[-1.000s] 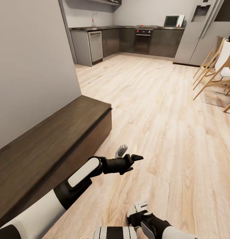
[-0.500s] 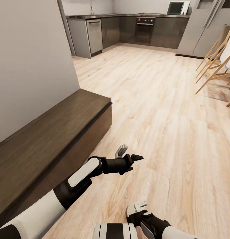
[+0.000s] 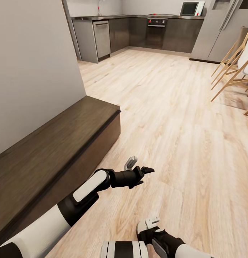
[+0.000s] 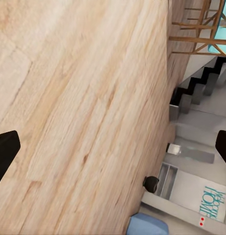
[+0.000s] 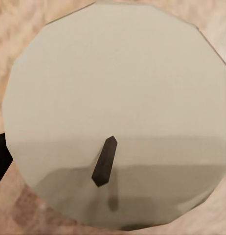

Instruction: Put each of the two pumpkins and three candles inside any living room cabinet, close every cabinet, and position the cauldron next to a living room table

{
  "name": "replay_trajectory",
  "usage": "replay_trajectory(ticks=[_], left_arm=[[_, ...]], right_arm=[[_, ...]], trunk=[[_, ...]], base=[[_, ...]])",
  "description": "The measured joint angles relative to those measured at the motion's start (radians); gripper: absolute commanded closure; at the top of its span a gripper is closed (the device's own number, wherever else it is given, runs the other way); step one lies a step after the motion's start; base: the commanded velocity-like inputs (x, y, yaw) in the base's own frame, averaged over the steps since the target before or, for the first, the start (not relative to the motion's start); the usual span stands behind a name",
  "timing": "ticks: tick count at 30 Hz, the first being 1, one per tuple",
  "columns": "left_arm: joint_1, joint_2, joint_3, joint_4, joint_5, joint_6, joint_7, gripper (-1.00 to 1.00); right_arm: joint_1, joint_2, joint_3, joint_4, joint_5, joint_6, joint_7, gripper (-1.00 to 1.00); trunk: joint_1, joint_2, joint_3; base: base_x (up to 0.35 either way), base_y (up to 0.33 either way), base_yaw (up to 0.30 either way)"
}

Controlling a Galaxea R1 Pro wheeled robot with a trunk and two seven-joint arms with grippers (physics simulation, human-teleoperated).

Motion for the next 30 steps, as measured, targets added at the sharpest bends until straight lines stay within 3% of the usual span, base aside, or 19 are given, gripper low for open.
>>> replay_trajectory(ticks=[6, 10, 16, 19, 20, 21, 23, 27, 30], left_arm=[[0.0, 0.004, 0.0, 0.003, 0.0, -0.002, 0.0, -1.0], [0.0, 0.003, 0.0, 0.003, 0.0, -0.003, 0.0, -1.0], [0.0, 0.003, 0.0, 0.003, 0.0, -0.003, 0.001, -1.0], [0.0, 0.006, 0.0, 0.003, 0.0, -0.003, 0.001, -1.0], [0.0, 0.006, 0.0, 0.003, 0.0, -0.003, 0.001, -1.0], [0.0, 0.007, 0.0, 0.003, -0.001, -0.003, 0.001, -1.0], [0.0, 0.007, 0.0, 0.003, -0.002, -0.003, 0.001, -1.0], [0.0, 0.007, 0.001, 0.002, -0.006, -0.003, 0.001, -1.0], [0.0, 0.008, 0.013, 0.002, -0.008, -0.003, 0.001, -1.0]], right_arm=[[0.0, -0.012, -0.006, -0.068, -0.007, 0.016, 0.0, 1.0], [0.0, -0.031, -0.008, -0.131, -0.006, 0.08, -0.003, 1.0], [0.0, -0.1, -0.026, -0.265, -0.008, 0.171, -0.009, 1.0], [-0.001, -0.127, -0.107, -0.319, -0.005, 0.227, -0.011, 1.0], [-0.002, -0.146, -0.188, -0.349, 0.001, 0.278, -0.015, 1.0], [-0.003, -0.166, -0.245, -0.368, 0.012, 0.32, -0.016, 1.0], [-0.003, -0.194, -0.302, -0.401, 0.006, 0.37, -0.015, 1.0], [-0.005, -0.241, -0.358, -0.462, 0.004, 0.416, -0.016, 1.0], [-0.008, -0.259, -0.368, -0.468, -0.004, 0.42, -0.014, 1.0]], trunk=[[0.0, 0.0, 0.0], [0.0, 0.0, 0.0], [0.0, 0.0, 0.0], [0.0, 0.0, 0.0], [0.0, 0.0, 0.0], [0.0, 0.0, 0.0], [0.0, 0.0, 0.0], [0.0, 0.0, 0.0], [0.0, 0.0, 0.0]], base=[[0.0, 0.0, 0.0], [0.0, 0.0, 0.0], [0.0, 0.0, 0.0], [0.0, 0.0, 0.0], [0.0, 0.0, 0.0], [0.0, 0.0, 0.0], [0.0, 0.0, 0.0], [0.0, 0.0, 0.0], [0.0, 0.0, 0.0]])
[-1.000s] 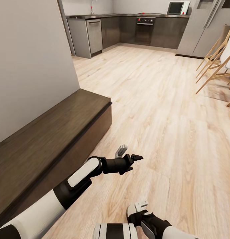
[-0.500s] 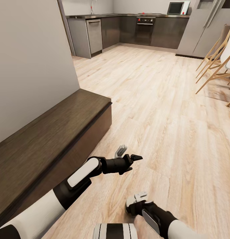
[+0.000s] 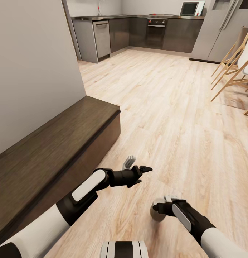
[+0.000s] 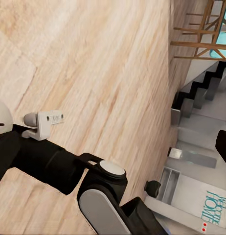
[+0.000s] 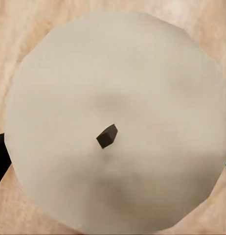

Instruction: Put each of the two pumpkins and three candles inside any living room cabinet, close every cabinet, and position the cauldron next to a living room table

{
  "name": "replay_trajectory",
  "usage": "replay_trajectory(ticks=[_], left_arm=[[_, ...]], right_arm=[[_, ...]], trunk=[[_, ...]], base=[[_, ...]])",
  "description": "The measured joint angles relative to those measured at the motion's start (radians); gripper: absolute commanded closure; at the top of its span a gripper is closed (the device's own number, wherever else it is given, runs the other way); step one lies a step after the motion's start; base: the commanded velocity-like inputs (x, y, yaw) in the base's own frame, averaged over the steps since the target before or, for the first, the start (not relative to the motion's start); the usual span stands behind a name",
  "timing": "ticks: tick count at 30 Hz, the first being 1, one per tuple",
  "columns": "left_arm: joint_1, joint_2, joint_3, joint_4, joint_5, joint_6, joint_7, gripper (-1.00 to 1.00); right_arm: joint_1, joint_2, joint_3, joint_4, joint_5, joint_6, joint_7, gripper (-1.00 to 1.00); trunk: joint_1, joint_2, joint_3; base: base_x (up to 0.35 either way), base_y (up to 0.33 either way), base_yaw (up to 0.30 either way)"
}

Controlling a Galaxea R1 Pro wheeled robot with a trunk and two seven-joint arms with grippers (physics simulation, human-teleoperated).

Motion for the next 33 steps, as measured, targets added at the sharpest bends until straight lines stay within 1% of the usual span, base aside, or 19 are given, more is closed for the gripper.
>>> replay_trajectory(ticks=[3, 6, 8, 26, 33], left_arm=[[0.0, 0.004, 0.031, 0.001, -0.012, 0.0, 0.001, -1.0], [0.0, 0.009, 0.05, 0.001, -0.025, 0.0, 0.0, -1.0], [0.0, 0.011, 0.055, -0.004, -0.031, 0.001, 0.0, -1.0], [0.0, 0.013, 0.059, -0.001, -0.035, 0.002, 0.002, -1.0], [0.0, 0.013, 0.059, -0.002, -0.034, 0.004, 0.003, -1.0]], right_arm=[[-0.002, -0.009, -0.023, -0.003, -0.002, 0.003, 0.0, 1.0], [-0.003, -0.01, -0.041, 0.0, -0.001, 0.002, 0.0, 1.0], [-0.003, -0.007, -0.047, 0.008, -0.001, -0.001, -0.001, 1.0], [-0.003, -0.007, -0.052, -0.002, 0.003, 0.002, 0.003, 1.0], [-0.003, -0.007, -0.052, -0.003, 0.002, 0.002, 0.004, 1.0]], trunk=[[0.0, 0.0, 0.0], [0.0, 0.0, 0.0], [0.0, 0.0, 0.0], [0.0, 0.0, 0.0], [-0.003, 0.002, 0.027]], base=[[0.0, 0.0, 0.0], [0.0, 0.0, 0.0], [0.0, 0.0, 0.0], [0.0, 0.0, 0.0], [0.0, 0.0, 0.0]])
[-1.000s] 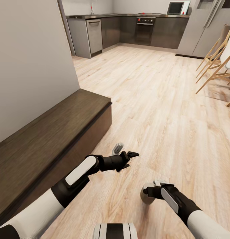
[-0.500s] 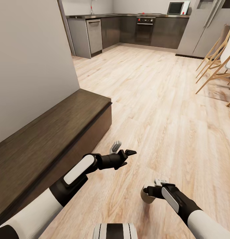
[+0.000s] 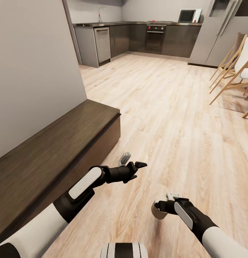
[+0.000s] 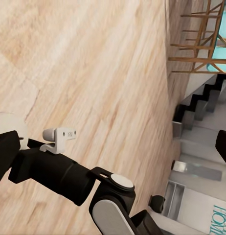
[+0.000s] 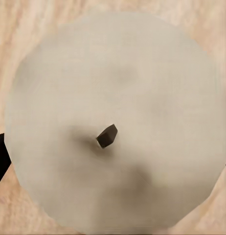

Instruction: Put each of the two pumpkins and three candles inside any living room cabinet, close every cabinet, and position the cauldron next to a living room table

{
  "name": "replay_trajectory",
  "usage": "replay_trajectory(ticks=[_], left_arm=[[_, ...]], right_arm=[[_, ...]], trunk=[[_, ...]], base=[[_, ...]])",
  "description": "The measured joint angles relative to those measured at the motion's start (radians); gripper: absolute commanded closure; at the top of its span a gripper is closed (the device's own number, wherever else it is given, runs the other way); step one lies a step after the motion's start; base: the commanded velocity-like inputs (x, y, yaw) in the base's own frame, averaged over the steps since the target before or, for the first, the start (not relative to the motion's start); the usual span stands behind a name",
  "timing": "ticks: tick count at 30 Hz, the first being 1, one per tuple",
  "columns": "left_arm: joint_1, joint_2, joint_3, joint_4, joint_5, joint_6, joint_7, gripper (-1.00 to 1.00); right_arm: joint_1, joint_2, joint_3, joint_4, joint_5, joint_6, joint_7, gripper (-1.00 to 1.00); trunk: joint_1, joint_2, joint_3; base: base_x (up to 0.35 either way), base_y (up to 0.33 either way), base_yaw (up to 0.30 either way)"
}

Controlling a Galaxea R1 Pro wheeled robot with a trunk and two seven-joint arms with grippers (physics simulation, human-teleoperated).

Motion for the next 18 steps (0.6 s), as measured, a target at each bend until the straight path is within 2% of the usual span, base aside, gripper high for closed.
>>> replay_trajectory(ticks=[18], left_arm=[[0.0, 0.001, 0.0, 0.003, 0.001, 0.008, 0.0, -1.0]], right_arm=[[0.0, 0.0, 0.0, 0.0, -0.002, 0.014, 0.0, 1.0]], trunk=[[-0.008, 0.004, 0.07]], base=[[0.0, 0.0, 0.0]])
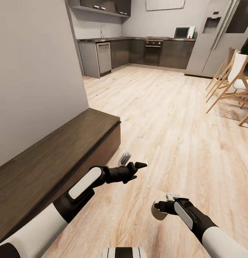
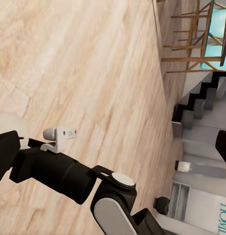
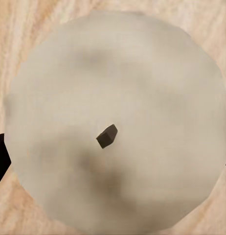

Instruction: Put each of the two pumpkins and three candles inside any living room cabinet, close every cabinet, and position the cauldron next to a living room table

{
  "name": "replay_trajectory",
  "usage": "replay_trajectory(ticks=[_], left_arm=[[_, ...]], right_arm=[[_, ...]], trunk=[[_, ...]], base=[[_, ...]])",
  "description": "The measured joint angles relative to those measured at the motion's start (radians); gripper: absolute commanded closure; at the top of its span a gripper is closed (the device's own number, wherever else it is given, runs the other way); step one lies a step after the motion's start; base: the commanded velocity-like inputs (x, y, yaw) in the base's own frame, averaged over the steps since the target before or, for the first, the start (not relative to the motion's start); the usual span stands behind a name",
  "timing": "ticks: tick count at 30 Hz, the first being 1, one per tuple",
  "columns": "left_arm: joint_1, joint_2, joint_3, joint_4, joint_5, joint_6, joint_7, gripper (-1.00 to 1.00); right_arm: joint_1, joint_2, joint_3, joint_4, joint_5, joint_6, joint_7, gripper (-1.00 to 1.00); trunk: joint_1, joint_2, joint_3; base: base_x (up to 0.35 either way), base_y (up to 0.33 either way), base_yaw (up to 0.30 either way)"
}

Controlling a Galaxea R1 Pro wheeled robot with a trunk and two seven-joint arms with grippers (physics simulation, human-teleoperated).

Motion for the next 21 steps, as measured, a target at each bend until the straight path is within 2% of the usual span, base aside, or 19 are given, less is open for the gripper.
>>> replay_trajectory(ticks=[21], left_arm=[[0.0, 0.0, 0.004, 0.001, -0.001, 0.002, 0.002, -1.0]], right_arm=[[0.0, 0.003, 0.002, 0.0, -0.005, 0.0, 0.002, 1.0]], trunk=[[-0.009, 0.005, 0.081]], base=[[0.0, 0.0, 0.0]])
